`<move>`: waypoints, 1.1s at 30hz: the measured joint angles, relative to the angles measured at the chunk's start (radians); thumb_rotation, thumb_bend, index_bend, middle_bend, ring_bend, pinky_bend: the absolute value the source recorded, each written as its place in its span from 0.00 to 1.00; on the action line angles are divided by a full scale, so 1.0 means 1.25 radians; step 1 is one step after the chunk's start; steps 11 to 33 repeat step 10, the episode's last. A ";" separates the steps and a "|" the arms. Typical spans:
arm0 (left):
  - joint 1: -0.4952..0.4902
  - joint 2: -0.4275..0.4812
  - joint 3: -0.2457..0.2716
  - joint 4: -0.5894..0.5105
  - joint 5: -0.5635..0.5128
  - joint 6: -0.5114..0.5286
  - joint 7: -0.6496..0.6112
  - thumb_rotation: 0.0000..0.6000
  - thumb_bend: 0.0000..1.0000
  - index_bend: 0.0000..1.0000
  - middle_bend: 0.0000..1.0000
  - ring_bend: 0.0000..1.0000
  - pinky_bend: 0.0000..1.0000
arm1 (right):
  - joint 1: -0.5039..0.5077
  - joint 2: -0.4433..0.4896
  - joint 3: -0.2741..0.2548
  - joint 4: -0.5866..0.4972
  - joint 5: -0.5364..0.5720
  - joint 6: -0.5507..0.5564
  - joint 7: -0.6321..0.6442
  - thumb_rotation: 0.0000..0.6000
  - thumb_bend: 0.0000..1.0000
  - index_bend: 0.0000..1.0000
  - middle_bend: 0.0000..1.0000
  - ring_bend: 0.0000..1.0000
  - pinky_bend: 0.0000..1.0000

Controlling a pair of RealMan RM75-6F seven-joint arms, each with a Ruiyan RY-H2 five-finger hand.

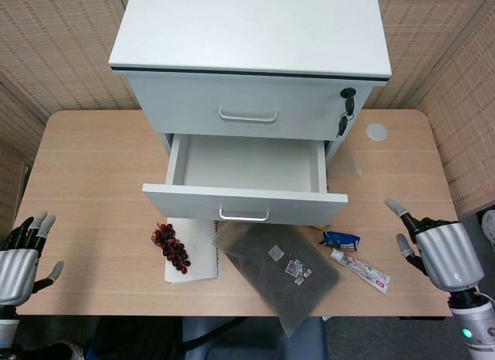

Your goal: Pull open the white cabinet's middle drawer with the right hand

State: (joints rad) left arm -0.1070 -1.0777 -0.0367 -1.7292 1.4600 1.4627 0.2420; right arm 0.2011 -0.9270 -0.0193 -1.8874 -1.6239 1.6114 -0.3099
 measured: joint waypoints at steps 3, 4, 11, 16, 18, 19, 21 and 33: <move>0.000 -0.010 0.001 0.003 0.006 0.004 0.003 1.00 0.29 0.00 0.00 0.01 0.13 | -0.024 -0.011 -0.002 0.060 0.054 -0.007 0.055 1.00 0.28 0.08 0.28 0.26 0.36; 0.001 -0.013 0.002 0.005 0.008 0.005 0.004 1.00 0.29 0.00 0.00 0.01 0.13 | -0.030 -0.016 -0.002 0.078 0.065 -0.011 0.072 1.00 0.26 0.04 0.22 0.20 0.29; 0.004 -0.026 0.010 0.005 0.024 0.012 0.020 1.00 0.29 0.00 0.00 0.01 0.13 | -0.055 -0.062 -0.010 0.172 0.098 -0.058 0.143 1.00 0.26 0.00 0.09 0.09 0.19; 0.004 -0.026 0.010 0.005 0.024 0.012 0.020 1.00 0.29 0.00 0.00 0.01 0.13 | -0.055 -0.062 -0.010 0.172 0.098 -0.058 0.143 1.00 0.26 0.00 0.09 0.09 0.19; 0.004 -0.026 0.010 0.005 0.024 0.012 0.020 1.00 0.29 0.00 0.00 0.01 0.13 | -0.055 -0.062 -0.010 0.172 0.098 -0.058 0.143 1.00 0.26 0.00 0.09 0.09 0.19; 0.004 -0.026 0.010 0.005 0.024 0.012 0.020 1.00 0.29 0.00 0.00 0.01 0.13 | -0.055 -0.062 -0.010 0.172 0.098 -0.058 0.143 1.00 0.26 0.00 0.09 0.09 0.19; 0.004 -0.026 0.010 0.005 0.024 0.012 0.020 1.00 0.29 0.00 0.00 0.01 0.13 | -0.055 -0.062 -0.010 0.172 0.098 -0.058 0.143 1.00 0.26 0.00 0.09 0.09 0.19; 0.004 -0.026 0.010 0.005 0.024 0.012 0.020 1.00 0.29 0.00 0.00 0.01 0.13 | -0.055 -0.062 -0.010 0.172 0.098 -0.058 0.143 1.00 0.26 0.00 0.09 0.09 0.19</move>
